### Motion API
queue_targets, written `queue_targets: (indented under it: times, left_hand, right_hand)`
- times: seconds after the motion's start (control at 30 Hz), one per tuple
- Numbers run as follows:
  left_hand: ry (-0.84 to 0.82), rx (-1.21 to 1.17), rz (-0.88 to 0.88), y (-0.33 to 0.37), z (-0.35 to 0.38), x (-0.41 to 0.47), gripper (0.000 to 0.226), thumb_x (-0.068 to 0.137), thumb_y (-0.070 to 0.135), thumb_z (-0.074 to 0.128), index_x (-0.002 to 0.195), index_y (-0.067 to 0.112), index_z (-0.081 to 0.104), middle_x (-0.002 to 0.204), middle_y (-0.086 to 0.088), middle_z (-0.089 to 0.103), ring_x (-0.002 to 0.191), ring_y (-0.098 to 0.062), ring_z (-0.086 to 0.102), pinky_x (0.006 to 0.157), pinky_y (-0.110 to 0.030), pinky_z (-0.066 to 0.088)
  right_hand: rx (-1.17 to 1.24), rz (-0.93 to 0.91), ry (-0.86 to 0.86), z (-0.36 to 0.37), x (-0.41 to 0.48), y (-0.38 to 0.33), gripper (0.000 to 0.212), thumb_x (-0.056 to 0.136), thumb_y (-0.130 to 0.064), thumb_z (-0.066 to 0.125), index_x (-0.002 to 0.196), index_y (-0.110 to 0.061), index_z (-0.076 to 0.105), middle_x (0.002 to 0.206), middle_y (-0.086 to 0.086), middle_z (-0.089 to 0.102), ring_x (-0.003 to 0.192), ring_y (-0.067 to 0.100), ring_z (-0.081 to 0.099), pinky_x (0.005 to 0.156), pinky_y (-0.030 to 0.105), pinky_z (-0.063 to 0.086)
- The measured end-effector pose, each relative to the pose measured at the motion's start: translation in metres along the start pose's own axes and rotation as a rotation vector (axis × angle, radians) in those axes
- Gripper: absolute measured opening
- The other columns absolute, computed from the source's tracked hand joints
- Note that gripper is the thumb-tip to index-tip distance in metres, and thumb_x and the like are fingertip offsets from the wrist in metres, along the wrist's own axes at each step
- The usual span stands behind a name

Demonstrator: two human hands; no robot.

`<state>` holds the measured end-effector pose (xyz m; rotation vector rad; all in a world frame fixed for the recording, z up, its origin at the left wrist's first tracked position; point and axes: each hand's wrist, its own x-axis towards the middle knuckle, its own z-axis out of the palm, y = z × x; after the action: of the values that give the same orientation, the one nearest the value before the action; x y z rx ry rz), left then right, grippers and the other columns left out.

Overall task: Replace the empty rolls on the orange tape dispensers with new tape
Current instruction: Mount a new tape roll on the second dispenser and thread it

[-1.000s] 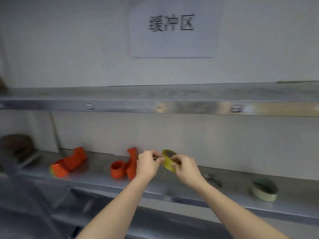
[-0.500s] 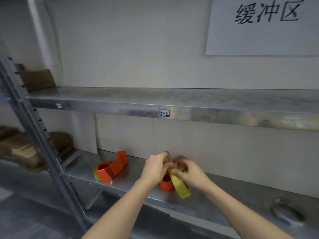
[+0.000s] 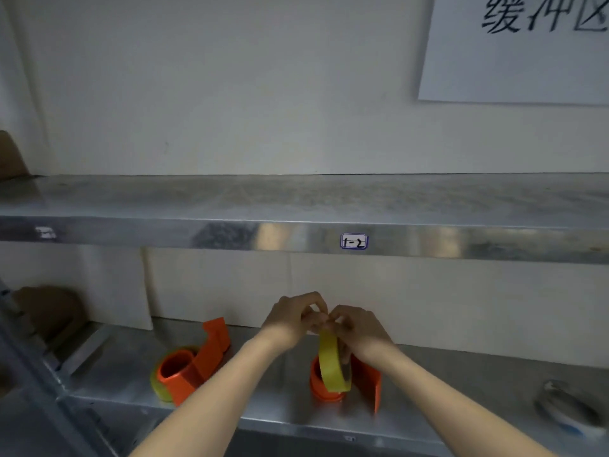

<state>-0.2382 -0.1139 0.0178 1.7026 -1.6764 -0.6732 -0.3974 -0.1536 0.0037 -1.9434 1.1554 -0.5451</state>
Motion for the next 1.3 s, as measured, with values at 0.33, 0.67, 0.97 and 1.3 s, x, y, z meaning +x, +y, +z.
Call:
queue_targets:
  times: [0.33, 0.67, 0.97, 1.3]
  left_hand:
    - [-0.136, -0.159, 0.164, -0.023, -0.02, -0.002, 0.025, 0.081, 0.007, 0.072, 0.086, 0.03, 0.065, 0.085, 0.002, 0.072, 0.086, -0.02, 0.071, 0.078, -0.029, 0.056]
    - [-0.085, -0.34, 0.179, -0.023, -0.028, -0.017, 0.027, 0.082, -0.001, 0.068, 0.073, 0.024, 0.067, 0.067, 0.009, 0.07, 0.058, -0.009, 0.068, 0.065, -0.015, 0.051]
    - [-0.101, -0.371, 0.244, -0.016, -0.004, -0.026, 0.022, 0.085, 0.002, 0.067, 0.078, 0.023, 0.07, 0.087, -0.005, 0.076, 0.072, -0.013, 0.071, 0.07, -0.015, 0.054]
    - [-0.193, -0.338, 0.183, -0.032, 0.016, -0.029, 0.048, 0.085, 0.025, 0.072, 0.13, 0.031, 0.058, 0.125, 0.018, 0.063, 0.115, 0.006, 0.057, 0.106, -0.021, 0.044]
  right_hand:
    - [-0.051, -0.016, 0.319, 0.034, -0.022, -0.021, 0.023, 0.085, -0.011, 0.062, 0.069, -0.028, 0.058, 0.073, -0.013, 0.054, 0.065, 0.008, 0.054, 0.068, 0.024, 0.044]
    - [-0.073, -0.035, 0.36, 0.04, -0.036, -0.036, 0.006, 0.082, -0.018, 0.066, 0.083, -0.015, 0.072, 0.083, 0.002, 0.073, 0.079, 0.014, 0.063, 0.069, 0.02, 0.043]
    - [-0.125, -0.02, 0.36, 0.035, -0.059, -0.021, 0.014, 0.086, -0.021, 0.063, 0.074, -0.026, 0.058, 0.075, -0.004, 0.065, 0.076, 0.014, 0.061, 0.071, 0.026, 0.046]
    - [-0.11, 0.057, 0.373, 0.027, -0.059, 0.006, 0.005, 0.086, -0.02, 0.063, 0.083, -0.017, 0.065, 0.082, 0.001, 0.071, 0.078, 0.015, 0.065, 0.07, 0.028, 0.049]
